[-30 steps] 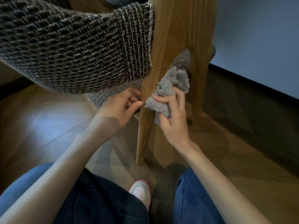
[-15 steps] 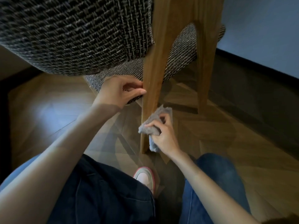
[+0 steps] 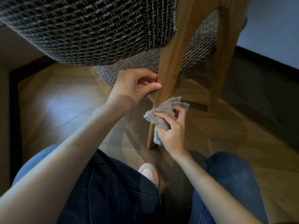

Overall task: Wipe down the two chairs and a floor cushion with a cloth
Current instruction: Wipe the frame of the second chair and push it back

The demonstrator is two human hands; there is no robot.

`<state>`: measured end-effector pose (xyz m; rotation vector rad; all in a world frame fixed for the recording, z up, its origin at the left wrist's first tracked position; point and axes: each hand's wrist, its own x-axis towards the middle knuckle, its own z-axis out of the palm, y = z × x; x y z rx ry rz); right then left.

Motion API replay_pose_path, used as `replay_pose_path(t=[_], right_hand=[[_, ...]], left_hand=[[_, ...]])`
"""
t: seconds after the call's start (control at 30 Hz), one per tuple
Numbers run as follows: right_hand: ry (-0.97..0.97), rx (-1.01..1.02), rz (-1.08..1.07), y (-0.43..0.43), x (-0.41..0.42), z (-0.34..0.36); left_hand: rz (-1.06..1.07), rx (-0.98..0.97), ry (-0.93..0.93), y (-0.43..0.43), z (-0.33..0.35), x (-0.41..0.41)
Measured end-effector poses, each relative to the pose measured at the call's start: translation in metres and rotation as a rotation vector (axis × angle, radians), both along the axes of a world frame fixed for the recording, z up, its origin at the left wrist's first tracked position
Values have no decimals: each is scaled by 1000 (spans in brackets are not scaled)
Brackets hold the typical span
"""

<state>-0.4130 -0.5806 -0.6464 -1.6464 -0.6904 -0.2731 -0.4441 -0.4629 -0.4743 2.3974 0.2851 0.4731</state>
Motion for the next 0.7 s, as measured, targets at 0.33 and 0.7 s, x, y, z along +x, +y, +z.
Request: replay_pose_path(t=[0.33,0.7], right_hand=[[273,-255,114,15,-22,-75],[475,-452,124,16,-24,-62]], left_hand=[[32,21,1,-3,-3,-2],[26,14,45,-4,4,-2]])
